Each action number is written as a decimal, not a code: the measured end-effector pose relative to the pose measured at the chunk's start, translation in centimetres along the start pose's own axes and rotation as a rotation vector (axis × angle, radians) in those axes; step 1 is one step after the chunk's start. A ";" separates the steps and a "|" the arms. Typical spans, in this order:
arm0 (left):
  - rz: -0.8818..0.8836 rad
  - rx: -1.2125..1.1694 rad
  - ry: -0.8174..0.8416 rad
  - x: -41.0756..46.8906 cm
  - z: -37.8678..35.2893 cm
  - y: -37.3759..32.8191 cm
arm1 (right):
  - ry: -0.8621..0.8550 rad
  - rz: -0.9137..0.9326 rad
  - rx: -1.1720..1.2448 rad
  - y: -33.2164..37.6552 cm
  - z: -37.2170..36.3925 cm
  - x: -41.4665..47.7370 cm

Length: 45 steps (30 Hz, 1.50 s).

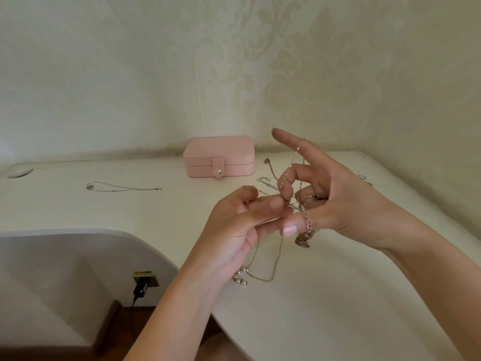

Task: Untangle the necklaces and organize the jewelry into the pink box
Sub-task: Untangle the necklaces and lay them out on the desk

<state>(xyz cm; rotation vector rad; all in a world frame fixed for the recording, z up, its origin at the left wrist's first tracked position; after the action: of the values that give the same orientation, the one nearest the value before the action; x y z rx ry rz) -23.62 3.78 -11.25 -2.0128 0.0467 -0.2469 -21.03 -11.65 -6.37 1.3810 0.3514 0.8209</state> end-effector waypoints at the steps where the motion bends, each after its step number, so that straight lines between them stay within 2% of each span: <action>1: 0.005 -0.008 -0.003 0.0 -0.2 0.0 | -0.001 0.000 -0.001 0.0 0.1 0.0; 18: -0.001 0.006 0.039 -0.3 -0.3 0.4 | 0.010 -0.009 -0.117 0.5 0.0 -0.3; 24: -0.053 0.068 -0.026 -0.4 -0.2 0.3 | 0.025 -0.007 -0.096 0.6 0.3 -0.3; 29: -0.052 -0.094 0.024 -0.5 -0.9 -0.1 | 0.054 0.008 -0.002 0.6 0.5 -0.4; 34: -0.066 -0.105 0.014 -0.5 -1.5 -0.2 | 0.058 0.002 0.189 0.5 0.6 -0.2; 40: -0.052 -0.080 0.029 -0.8 -1.8 -0.4 | -0.112 0.003 0.185 0.5 0.7 -0.2; 45: -0.049 0.017 0.002 -1.0 -2.0 -0.7 | -0.148 -0.010 0.191 0.1 1.0 -0.4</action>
<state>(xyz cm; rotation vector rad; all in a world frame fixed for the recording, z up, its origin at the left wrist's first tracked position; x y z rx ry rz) -25.02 2.45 -9.96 -1.9982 -0.0037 -0.2798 -20.68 -12.59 -6.16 1.6066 0.3273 0.6858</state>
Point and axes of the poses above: each hand's wrist, its own x-axis towards the middle knuckle, its own z-axis out of the back of the hand, y = z × x, the point moved 1 cm from there along x, towards the middle knuckle, and after that the axes turned 4 degrees about x, right-handed, at the moved point
